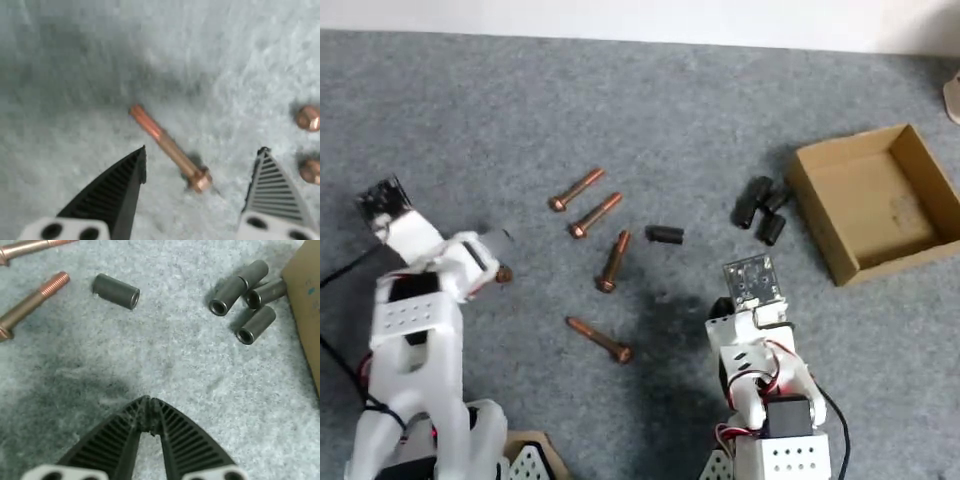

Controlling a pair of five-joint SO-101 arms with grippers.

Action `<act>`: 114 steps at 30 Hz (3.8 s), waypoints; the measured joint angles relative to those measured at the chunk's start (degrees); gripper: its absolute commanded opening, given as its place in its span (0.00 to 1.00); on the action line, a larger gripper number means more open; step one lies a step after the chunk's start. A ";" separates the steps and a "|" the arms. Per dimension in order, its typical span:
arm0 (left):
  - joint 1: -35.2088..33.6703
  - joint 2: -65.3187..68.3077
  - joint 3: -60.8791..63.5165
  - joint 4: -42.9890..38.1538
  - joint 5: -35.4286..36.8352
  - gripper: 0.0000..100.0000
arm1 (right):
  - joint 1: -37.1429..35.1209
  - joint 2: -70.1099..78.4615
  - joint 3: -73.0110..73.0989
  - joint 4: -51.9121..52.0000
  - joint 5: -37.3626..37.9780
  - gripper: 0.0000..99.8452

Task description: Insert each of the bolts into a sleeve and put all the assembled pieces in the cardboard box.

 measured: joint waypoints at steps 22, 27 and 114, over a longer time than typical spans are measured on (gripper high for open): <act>-3.60 0.00 -6.24 4.92 -57.49 0.32 | 0.00 0.00 0.00 0.00 0.00 0.01; -3.52 0.00 -12.57 16.88 -66.90 0.32 | 0.00 0.00 0.00 0.00 0.00 0.01; 8.00 51.78 -43.69 27.69 -101.01 0.16 | 0.00 0.00 0.00 0.00 0.00 0.01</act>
